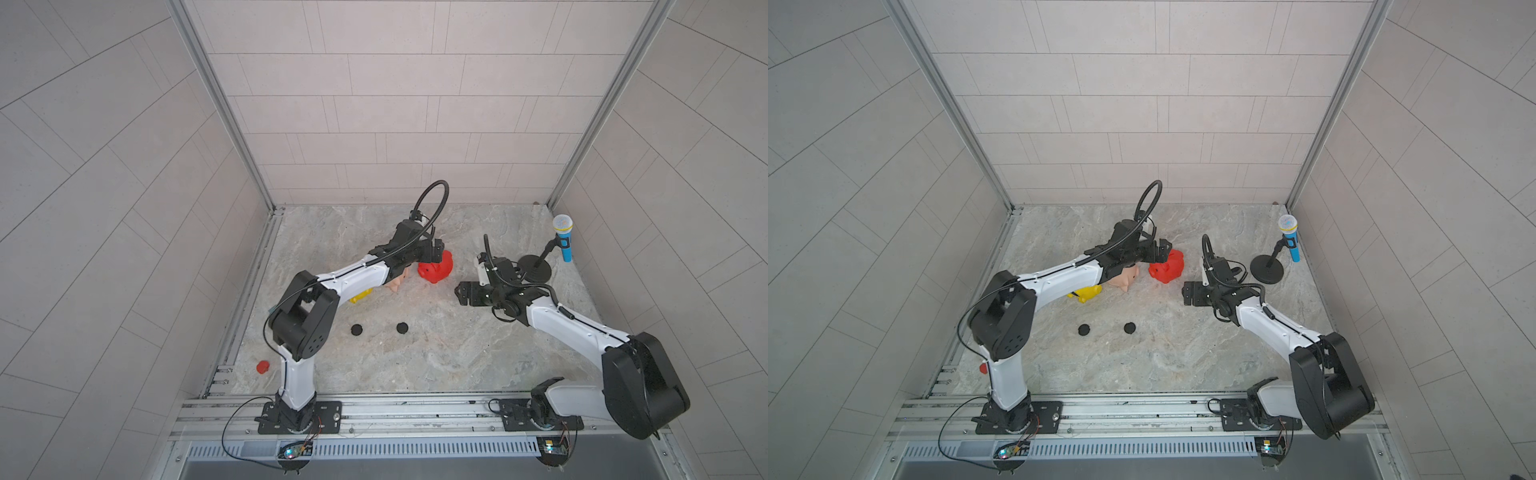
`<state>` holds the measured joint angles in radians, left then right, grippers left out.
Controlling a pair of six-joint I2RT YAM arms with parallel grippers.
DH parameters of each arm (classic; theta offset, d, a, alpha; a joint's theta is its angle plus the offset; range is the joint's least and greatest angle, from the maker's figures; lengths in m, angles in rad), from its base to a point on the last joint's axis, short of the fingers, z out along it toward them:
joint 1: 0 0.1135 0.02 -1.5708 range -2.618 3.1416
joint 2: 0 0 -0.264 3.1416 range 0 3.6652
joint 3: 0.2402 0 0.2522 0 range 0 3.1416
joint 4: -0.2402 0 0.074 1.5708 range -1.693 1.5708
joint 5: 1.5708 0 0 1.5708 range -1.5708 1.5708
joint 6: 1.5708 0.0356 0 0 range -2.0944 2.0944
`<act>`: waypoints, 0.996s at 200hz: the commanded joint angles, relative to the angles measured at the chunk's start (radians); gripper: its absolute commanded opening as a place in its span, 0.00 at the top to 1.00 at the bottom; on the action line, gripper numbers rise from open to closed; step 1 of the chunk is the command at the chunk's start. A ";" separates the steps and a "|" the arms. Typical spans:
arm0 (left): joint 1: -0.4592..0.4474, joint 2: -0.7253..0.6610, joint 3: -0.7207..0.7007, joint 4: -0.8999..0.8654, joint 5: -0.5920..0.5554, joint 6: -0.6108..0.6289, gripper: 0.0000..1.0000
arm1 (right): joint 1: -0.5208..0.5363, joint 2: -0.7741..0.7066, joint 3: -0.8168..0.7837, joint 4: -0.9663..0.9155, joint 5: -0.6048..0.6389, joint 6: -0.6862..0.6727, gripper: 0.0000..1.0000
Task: Open piggy banks
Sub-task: Adjust the piggy bank at the center of the board.
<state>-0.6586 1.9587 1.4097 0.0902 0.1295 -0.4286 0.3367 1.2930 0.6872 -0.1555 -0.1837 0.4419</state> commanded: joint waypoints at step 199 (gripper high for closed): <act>-0.103 0.068 -0.294 0.577 0.281 -0.338 0.19 | -0.074 -0.058 -0.179 0.097 -0.025 0.074 0.31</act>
<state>-0.7467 2.0678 1.1557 0.5934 0.4049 -0.7197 0.2642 1.2209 0.5110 -0.0711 -0.1989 0.5171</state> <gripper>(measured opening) 0.813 0.698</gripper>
